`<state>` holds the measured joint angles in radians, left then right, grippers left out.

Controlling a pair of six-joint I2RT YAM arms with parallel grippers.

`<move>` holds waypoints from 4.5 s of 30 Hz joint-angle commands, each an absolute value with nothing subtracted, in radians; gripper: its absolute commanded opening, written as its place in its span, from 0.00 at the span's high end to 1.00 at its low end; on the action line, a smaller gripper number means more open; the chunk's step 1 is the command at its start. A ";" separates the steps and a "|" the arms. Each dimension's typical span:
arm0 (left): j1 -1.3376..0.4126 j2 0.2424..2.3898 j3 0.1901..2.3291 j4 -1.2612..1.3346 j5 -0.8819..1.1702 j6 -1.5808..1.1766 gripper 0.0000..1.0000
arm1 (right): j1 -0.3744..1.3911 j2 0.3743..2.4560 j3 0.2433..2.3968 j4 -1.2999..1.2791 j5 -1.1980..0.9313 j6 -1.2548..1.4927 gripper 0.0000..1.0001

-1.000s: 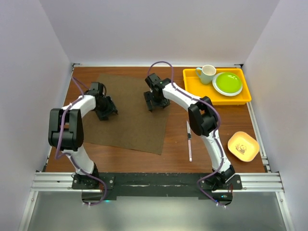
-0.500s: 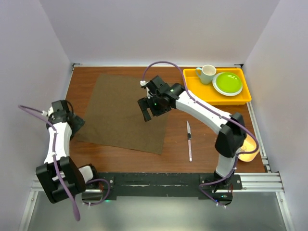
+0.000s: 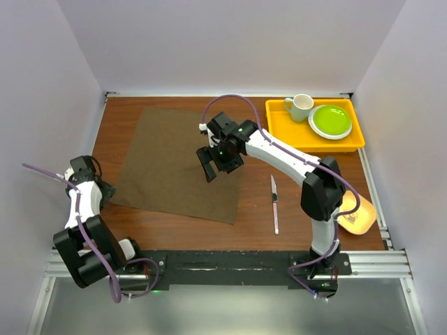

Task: Fold the napkin, place the utensils inside, and roll it up
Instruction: Flatten the napkin out, then fold the napkin

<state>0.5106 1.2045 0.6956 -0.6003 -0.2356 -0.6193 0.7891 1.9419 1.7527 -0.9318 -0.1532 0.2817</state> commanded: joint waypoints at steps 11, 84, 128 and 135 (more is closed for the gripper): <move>0.518 1.273 0.620 -0.400 -0.215 -0.558 0.56 | 0.792 1.833 1.743 -0.924 -0.152 0.371 0.14; 0.448 1.407 0.594 -0.440 -0.374 -0.672 0.88 | 0.788 1.799 1.635 -0.905 -0.132 0.279 0.14; -0.518 2.235 1.972 -0.543 -0.410 -0.404 1.00 | 0.440 1.528 1.660 -1.112 -0.009 0.275 0.14; -0.549 2.307 2.063 -0.477 -0.413 -0.281 1.00 | 0.405 1.517 1.628 -1.112 -0.020 0.268 0.14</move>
